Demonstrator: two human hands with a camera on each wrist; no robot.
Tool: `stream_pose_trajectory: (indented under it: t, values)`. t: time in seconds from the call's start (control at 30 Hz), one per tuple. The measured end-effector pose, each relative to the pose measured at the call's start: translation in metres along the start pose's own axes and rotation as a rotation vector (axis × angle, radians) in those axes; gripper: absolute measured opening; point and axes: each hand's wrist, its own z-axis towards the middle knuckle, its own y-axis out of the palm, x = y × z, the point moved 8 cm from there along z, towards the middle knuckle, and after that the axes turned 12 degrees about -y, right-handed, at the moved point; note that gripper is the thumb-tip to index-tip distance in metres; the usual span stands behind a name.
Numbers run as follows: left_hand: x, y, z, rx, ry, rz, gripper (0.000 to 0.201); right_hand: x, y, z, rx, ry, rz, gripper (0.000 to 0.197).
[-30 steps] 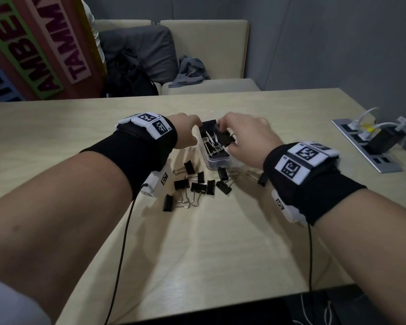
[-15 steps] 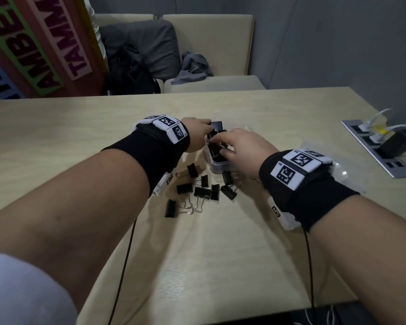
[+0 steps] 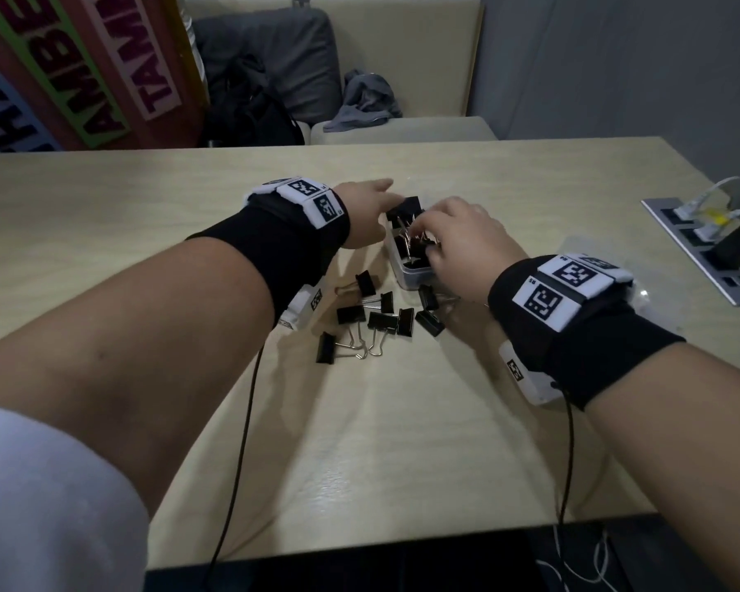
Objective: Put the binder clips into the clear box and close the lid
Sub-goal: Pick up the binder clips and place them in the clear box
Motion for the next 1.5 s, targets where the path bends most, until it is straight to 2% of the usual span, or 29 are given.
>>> stream_pose_trajectory:
  t: [0.07,0.1,0.17,0.23,0.3,0.33,0.4,0.47,0.57,0.73,1.0,1.2,1.33,1.5]
  values:
    - [-0.008,-0.008,-0.011,0.047,-0.035,-0.098,0.056,-0.008,-0.009,-0.008,0.087,-0.014,0.078,0.026]
    - [-0.011,-0.008,-0.016,0.044,-0.048,-0.108,0.050,-0.013,-0.009,-0.012,0.080,-0.021,0.103,0.020]
    - [-0.015,-0.001,-0.028,-0.035,-0.073,-0.058,0.047,-0.021,0.004,-0.019,-0.071,-0.008,0.084,0.018]
    - [-0.016,0.012,-0.043,-0.154,-0.093,0.005,0.062,-0.024,0.025,-0.028,-0.284,0.036,0.002,0.039]
    - [-0.013,0.027,-0.060,-0.258,-0.091,0.078,0.091,-0.023,0.041,-0.037,-0.423,0.094,-0.070,0.061]
    - [-0.010,0.033,-0.068,-0.284,-0.080,0.130,0.103,-0.024,0.047,-0.039,-0.447,0.108,-0.096,0.064]
    - [-0.005,0.044,-0.080,-0.296,-0.062,0.223,0.112,-0.026,0.053,-0.039,-0.442,0.111,-0.114,0.060]
    - [-0.004,0.046,-0.085,-0.288,-0.068,0.230,0.105,-0.027,0.054,-0.039,-0.416,0.115,-0.096,0.051]
    - [-0.001,0.041,-0.085,-0.260,-0.049,0.182,0.082,-0.026,0.051,-0.040,-0.377,0.147,-0.037,0.042]
    - [-0.003,0.043,-0.077,-0.242,-0.047,0.136,0.061,-0.023,0.050,-0.041,-0.380,0.180,-0.005,0.045]
    - [-0.001,0.041,-0.073,-0.150,-0.019,0.147,0.053,-0.015,0.053,-0.036,-0.305,0.259,0.104,0.056]
    - [0.001,0.040,-0.074,-0.114,-0.020,0.143,0.045,-0.016,0.051,-0.038,-0.329,0.246,0.089,0.042]
    - [0.003,0.034,-0.072,-0.092,-0.010,0.153,0.041,-0.017,0.044,-0.039,-0.270,0.204,0.109,0.038]
    - [0.004,0.011,-0.063,-0.059,-0.010,0.088,0.030,0.002,0.018,-0.043,-0.197,0.264,0.265,0.034]
